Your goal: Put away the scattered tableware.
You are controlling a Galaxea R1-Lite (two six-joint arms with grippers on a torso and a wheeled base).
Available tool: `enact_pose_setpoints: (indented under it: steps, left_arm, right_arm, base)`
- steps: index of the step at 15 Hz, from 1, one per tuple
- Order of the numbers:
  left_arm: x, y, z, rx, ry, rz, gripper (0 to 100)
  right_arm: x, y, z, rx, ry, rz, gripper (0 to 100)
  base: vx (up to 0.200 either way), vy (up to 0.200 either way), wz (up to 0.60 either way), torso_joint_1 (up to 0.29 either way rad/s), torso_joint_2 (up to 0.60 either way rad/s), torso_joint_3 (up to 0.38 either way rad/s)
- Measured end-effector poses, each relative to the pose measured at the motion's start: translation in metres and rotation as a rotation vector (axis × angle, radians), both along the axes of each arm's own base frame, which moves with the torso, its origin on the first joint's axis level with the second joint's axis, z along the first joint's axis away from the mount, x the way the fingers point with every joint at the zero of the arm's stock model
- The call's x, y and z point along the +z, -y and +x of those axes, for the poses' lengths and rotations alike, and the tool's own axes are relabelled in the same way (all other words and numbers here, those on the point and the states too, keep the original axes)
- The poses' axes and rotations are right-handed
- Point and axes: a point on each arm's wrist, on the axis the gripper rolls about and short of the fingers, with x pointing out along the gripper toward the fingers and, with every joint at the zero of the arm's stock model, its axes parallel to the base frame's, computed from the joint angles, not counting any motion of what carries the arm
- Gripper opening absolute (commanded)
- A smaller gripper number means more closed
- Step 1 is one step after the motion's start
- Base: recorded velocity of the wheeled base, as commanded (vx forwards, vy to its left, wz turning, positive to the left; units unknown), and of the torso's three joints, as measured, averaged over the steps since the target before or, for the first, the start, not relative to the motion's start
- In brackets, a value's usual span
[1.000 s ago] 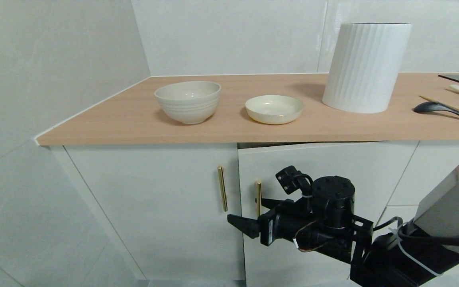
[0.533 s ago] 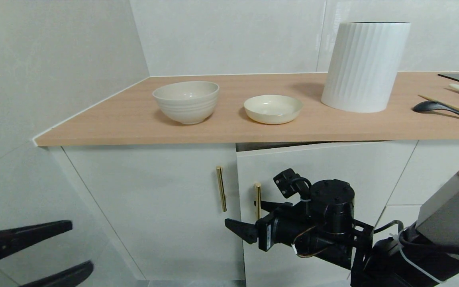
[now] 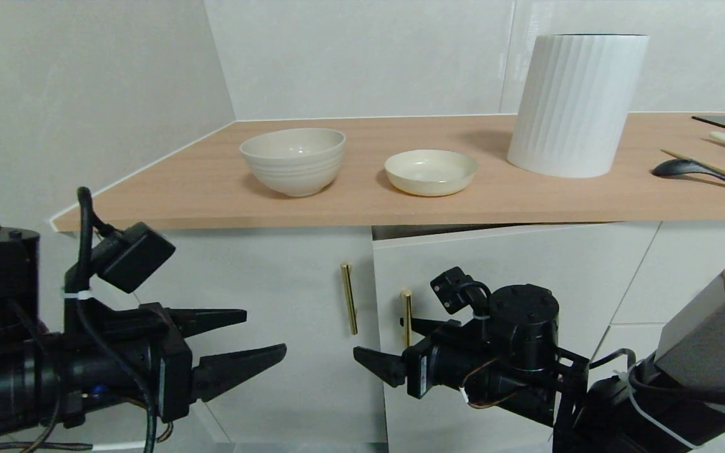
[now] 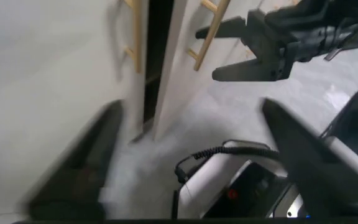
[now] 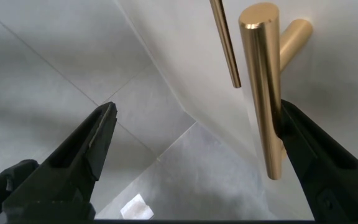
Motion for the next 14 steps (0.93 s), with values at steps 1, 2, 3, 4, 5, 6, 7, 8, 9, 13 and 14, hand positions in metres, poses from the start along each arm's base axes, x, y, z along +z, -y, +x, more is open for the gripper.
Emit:
enact_pose_setpoints:
  steps: [1, 2, 3, 4, 5, 6, 7, 8, 9, 13, 14]
  left_arm:
    - [-0.002, 0.004, 0.005, -0.010, -0.001, 0.000, 0]
    - [-0.003, 0.008, 0.009, -0.022, -0.004, 0.001, 0]
    - [-0.004, 0.012, 0.012, -0.036, 0.000, -0.001, 0]
    - [-0.004, 0.016, 0.017, -0.047, 0.015, -0.007, 0]
    - [-0.004, 0.021, 0.023, -0.054, 0.031, -0.014, 0]
    - [-0.004, 0.026, 0.031, -0.060, 0.045, -0.021, 0]
    - [-0.006, 0.032, 0.039, -0.068, 0.040, -0.021, 0]
    - [-0.010, 0.037, 0.047, -0.074, 0.028, -0.019, 0]
    - [-0.013, 0.044, 0.058, -0.079, 0.015, -0.016, 0]
    - [-0.024, 0.069, 0.098, -0.097, 0.025, -0.023, 0]
    - [-0.027, 0.073, 0.104, -0.102, 0.036, -0.030, 0]
  right_arm:
    - [0.000, 0.000, 0.000, 0.000, 0.000, 0.000, 100]
    - [-0.001, 0.000, 0.000, 0.001, -0.001, -0.001, 100]
    - [-0.001, 0.000, 0.000, 0.001, 0.000, 0.001, 100]
    - [-0.001, 0.001, -0.001, 0.003, 0.004, 0.006, 100]
    - [-0.001, 0.001, -0.001, 0.003, 0.006, 0.009, 100]
    - [-0.002, 0.002, -0.002, 0.005, 0.008, 0.010, 100]
    - [-0.003, 0.002, -0.003, 0.006, 0.007, 0.010, 100]
    - [-0.003, 0.001, -0.005, 0.011, 0.006, 0.008, 100]
    - [-0.004, 0.000, -0.006, 0.013, 0.005, 0.006, 100]
    - [-0.007, 0.001, -0.007, 0.019, -0.002, -0.001, 100]
    - [-0.008, 0.002, -0.008, 0.026, -0.007, -0.005, 100]
  base:
    - [0.000, 0.000, 0.00, 0.000, 0.00, 0.000]
    - [0.000, 0.000, 0.00, 0.000, 0.00, 0.000]
    - [0.000, 0.000, 0.00, 0.000, 0.00, 0.000]
    - [0.000, 0.000, 0.00, 0.000, 0.00, 0.000]
    - [0.000, 0.000, 0.00, 0.000, 0.00, 0.000]
    - [0.000, 0.000, 0.00, 0.000, 0.00, 0.000]
    - [0.000, 0.000, 0.00, 0.000, 0.00, 0.000]
    - [0.000, 0.000, 0.00, 0.000, 0.00, 0.000]
    - [0.000, 0.000, 0.00, 0.000, 0.00, 0.000]
    - [0.000, 0.000, 0.00, 0.000, 0.00, 0.000]
    - [0.000, 0.000, 0.00, 0.000, 0.00, 0.000]
